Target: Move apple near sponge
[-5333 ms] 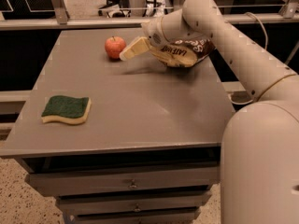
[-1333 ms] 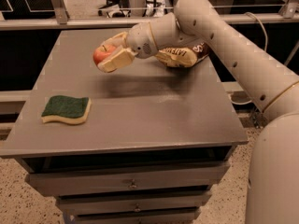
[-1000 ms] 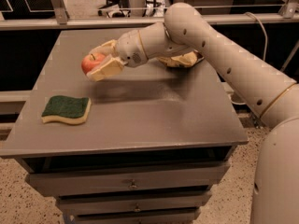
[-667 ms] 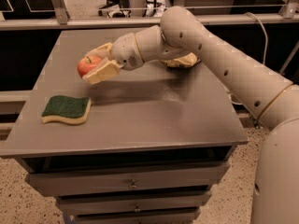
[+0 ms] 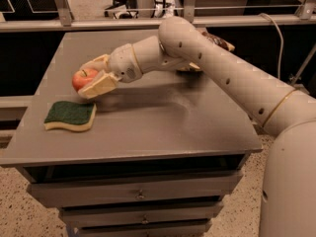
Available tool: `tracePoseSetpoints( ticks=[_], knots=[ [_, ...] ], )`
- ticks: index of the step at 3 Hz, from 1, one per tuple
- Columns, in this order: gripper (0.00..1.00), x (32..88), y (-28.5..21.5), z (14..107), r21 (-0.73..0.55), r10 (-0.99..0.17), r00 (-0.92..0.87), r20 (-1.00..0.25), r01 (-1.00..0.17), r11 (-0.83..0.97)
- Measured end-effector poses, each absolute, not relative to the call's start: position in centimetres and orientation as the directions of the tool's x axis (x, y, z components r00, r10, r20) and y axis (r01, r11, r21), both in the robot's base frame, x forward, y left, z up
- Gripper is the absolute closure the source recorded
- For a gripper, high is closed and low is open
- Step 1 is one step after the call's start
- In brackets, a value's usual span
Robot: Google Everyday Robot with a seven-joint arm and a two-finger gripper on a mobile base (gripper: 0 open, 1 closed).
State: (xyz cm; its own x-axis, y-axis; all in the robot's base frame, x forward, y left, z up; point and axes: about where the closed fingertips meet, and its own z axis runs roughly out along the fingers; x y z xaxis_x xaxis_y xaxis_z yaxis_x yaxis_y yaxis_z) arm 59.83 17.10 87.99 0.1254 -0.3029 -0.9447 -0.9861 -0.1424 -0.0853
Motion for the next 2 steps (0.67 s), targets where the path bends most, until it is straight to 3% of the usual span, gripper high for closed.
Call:
tracePoseSetpoints(
  ticks=[1, 2],
  knots=[
    [1.0, 59.76, 17.54, 87.1, -0.079, -0.298, 0.123, -0.947, -0.985, -0.153],
    [0.87, 59.93, 17.72, 86.51, -0.081, -0.29, 0.127, -0.949, -0.983, -0.166]
  ],
)
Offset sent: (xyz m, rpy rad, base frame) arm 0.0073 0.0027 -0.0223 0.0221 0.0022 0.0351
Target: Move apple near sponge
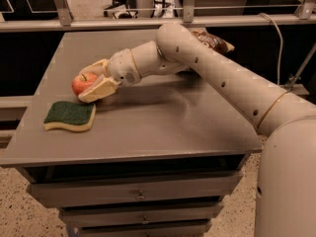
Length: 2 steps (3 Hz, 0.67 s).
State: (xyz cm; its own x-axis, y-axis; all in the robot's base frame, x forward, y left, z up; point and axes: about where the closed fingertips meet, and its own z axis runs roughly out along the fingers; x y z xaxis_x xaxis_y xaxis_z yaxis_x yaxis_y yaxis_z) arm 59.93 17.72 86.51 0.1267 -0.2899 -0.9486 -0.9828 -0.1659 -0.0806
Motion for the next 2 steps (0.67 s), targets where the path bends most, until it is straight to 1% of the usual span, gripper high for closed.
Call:
tracePoseSetpoints(
  ticks=[1, 2],
  knots=[
    [0.57, 59.96, 17.93, 86.19, -0.079, -0.279, 0.13, -0.952, -0.979, -0.188],
    [0.33, 59.88, 18.04, 86.04, -0.074, -0.277, 0.129, -0.952, -0.977, -0.2]
  ],
)
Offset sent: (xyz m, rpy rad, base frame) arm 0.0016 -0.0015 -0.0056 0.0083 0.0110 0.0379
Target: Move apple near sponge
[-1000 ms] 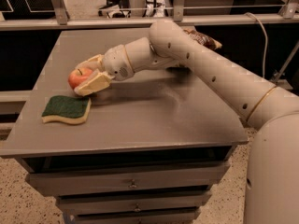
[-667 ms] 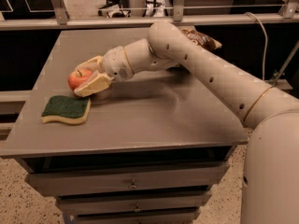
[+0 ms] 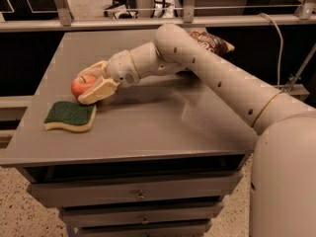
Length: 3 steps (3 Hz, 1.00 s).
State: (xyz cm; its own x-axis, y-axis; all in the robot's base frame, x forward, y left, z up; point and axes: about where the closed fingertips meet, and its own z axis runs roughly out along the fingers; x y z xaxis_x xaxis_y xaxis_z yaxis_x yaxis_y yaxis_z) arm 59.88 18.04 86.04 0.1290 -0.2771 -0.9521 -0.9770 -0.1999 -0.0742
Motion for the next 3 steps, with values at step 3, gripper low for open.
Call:
tracePoseSetpoints(
  ticks=[3],
  knots=[
    [0.0, 59.1, 16.4, 86.7, -0.08, -0.274, 0.13, -0.953, -0.979, -0.185]
  ],
)
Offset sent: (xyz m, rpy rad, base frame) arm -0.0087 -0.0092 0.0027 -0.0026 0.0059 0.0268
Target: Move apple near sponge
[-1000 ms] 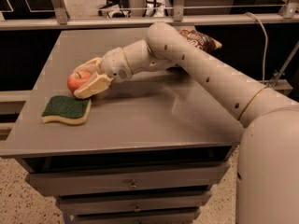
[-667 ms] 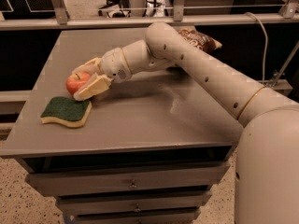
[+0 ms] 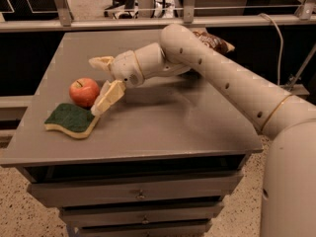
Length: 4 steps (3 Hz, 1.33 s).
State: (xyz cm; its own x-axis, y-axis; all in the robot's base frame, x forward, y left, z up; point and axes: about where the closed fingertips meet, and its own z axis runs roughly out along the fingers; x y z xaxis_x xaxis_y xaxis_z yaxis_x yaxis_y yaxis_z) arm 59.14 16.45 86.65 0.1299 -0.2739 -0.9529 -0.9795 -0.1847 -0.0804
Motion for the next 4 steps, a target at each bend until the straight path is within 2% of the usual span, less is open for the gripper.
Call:
tracePoseSetpoints(
  ticks=[2, 4],
  knots=[
    [0.0, 59.7, 8.9, 88.3, -0.132, -0.319, 0.112, -0.941, -0.99, 0.041],
    [0.0, 59.8, 7.7, 88.6, -0.14, -0.327, 0.108, -0.939, -0.987, 0.075]
  ],
)
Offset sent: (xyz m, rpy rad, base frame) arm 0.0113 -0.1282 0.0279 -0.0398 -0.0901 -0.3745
